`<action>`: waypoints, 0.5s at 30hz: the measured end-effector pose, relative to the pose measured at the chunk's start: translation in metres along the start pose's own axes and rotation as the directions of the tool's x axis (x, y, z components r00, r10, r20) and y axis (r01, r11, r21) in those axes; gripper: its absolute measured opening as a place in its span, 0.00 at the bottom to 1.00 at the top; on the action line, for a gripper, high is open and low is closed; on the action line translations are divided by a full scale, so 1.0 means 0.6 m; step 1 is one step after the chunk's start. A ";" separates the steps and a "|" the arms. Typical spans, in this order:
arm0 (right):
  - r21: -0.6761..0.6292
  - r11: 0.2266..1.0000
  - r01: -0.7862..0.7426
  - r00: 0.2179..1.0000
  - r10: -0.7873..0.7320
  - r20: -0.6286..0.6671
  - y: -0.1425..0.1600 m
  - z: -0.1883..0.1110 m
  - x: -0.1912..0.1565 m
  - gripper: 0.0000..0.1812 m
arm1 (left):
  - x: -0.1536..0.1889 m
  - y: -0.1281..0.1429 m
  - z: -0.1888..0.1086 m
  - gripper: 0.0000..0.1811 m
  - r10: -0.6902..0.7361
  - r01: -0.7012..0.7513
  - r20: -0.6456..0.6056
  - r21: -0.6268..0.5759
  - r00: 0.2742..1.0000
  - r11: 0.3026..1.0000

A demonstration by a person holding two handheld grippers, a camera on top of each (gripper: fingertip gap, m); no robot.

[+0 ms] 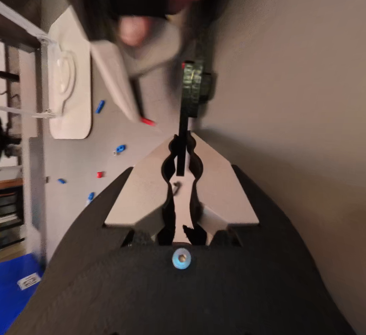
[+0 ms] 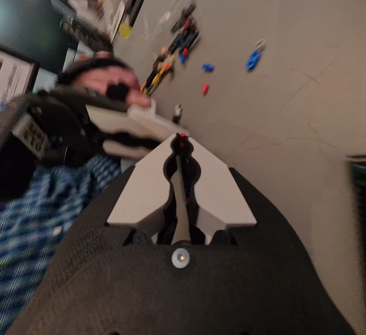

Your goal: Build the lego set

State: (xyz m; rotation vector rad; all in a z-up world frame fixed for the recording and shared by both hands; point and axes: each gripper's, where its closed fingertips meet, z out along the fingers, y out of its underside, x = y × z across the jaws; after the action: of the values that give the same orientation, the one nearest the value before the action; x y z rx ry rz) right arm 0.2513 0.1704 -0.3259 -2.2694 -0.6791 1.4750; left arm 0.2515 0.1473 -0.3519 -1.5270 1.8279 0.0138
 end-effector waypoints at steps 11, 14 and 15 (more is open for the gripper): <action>-0.021 0.999 0.030 0.999 -0.030 -0.013 -0.004 -0.001 0.004 0.01 | 0.007 -0.001 -0.004 0.03 -0.130 0.130 -0.120 -0.008 0.984 0.991; -0.012 0.998 0.059 0.998 -0.060 -0.030 -0.010 -0.003 0.000 0.01 | 0.004 0.005 -0.003 0.03 -0.207 0.202 -0.153 -0.047 0.966 0.978; -0.008 0.997 0.073 0.996 -0.074 -0.042 -0.012 -0.005 -0.001 0.01 | 0.004 0.008 -0.004 0.03 -0.255 0.248 -0.179 -0.060 0.950 0.967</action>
State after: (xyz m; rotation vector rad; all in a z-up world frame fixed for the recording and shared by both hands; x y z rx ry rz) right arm 0.2527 0.1761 -0.3204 -2.2491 -0.7478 1.3890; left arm 0.2462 0.1453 -0.3535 -1.8305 1.7668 -0.2248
